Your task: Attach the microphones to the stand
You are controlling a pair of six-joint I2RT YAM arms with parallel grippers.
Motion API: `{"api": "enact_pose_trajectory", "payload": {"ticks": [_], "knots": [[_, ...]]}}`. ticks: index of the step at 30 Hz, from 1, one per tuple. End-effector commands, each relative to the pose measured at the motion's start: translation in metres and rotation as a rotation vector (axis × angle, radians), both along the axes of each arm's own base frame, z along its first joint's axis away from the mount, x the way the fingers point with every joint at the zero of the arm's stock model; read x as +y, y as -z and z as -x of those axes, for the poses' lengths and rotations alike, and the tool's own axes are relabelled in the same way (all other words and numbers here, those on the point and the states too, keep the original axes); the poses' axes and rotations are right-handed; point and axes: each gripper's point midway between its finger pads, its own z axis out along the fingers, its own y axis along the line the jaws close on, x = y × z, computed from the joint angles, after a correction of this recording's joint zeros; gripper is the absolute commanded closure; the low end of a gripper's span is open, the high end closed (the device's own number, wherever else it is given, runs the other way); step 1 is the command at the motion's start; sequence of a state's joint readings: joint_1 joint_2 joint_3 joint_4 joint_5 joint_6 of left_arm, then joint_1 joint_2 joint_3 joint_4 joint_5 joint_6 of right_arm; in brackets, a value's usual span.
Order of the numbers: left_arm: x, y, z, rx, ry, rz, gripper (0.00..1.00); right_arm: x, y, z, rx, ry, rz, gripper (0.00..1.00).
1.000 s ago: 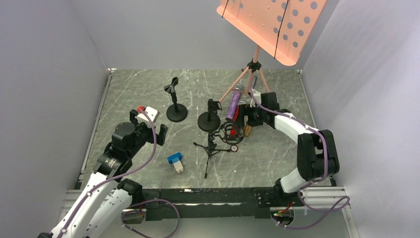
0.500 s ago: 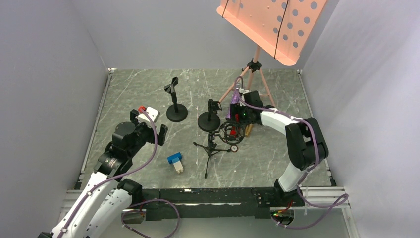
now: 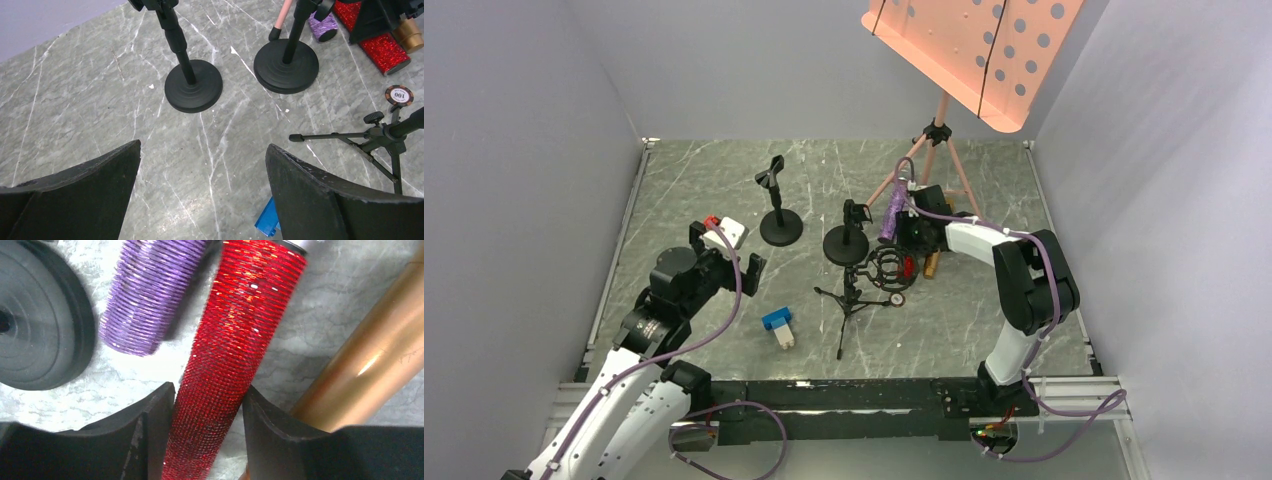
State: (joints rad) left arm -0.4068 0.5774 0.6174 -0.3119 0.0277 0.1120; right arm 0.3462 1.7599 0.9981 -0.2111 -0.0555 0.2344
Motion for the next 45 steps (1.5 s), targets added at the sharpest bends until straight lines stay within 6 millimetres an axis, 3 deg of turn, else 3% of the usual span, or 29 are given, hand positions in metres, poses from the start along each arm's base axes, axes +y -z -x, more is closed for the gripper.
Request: {"api": "enact_pose_trajectory", "payload": {"ticks": [1, 5, 13, 19, 24, 27, 31, 36, 41, 45], "knots": [[-0.003, -0.011, -0.001, -0.047, 0.023, 0.017, 0.01, -0.014, 0.006, 0.011, 0.054, 0.023, 0.002, 0.57], [-0.005, -0.013, 0.000, -0.055, 0.034, 0.021, 0.01, -0.020, -0.003, 0.014, 0.067, 0.027, -0.095, 0.74], [-0.009, -0.015, 0.003, -0.067, 0.060, 0.029, 0.01, -0.024, -0.062, 0.012, -0.025, -0.034, -0.351, 0.88], [-0.011, -0.015, 0.004, -0.064, 0.077, 0.030, 0.01, -0.017, -0.094, 0.024, -0.083, -0.159, -0.417, 0.91], [-0.010, -0.027, 0.009, -0.093, 0.068, 0.077, 0.01, -0.016, -0.107, 0.052, -0.083, -0.342, -0.383, 0.92], [-0.020, -0.046, 0.018, -0.130, 0.109, 0.183, 0.01, -0.019, -0.111, 0.074, -0.115, -0.428, -0.346, 0.94], [-0.043, -0.090, 0.032, -0.150, 0.204, 0.405, 0.01, -0.027, -0.119, 0.095, -0.202, -0.495, -0.281, 0.95], [-0.067, -0.142, 0.039, -0.124, 0.307, 0.663, 0.01, -0.040, -0.144, 0.104, -0.337, -0.521, -0.271, 0.95], [-0.102, -0.176, 0.045, 0.050, 0.483, 0.904, 0.01, -0.055, -0.170, 0.106, -0.468, -0.534, -0.234, 0.96], [-0.128, -0.204, 0.046, 0.123, 0.594, 0.991, 0.01, -0.054, -0.193, 0.109, -0.560, -0.567, -0.219, 0.96]]}}
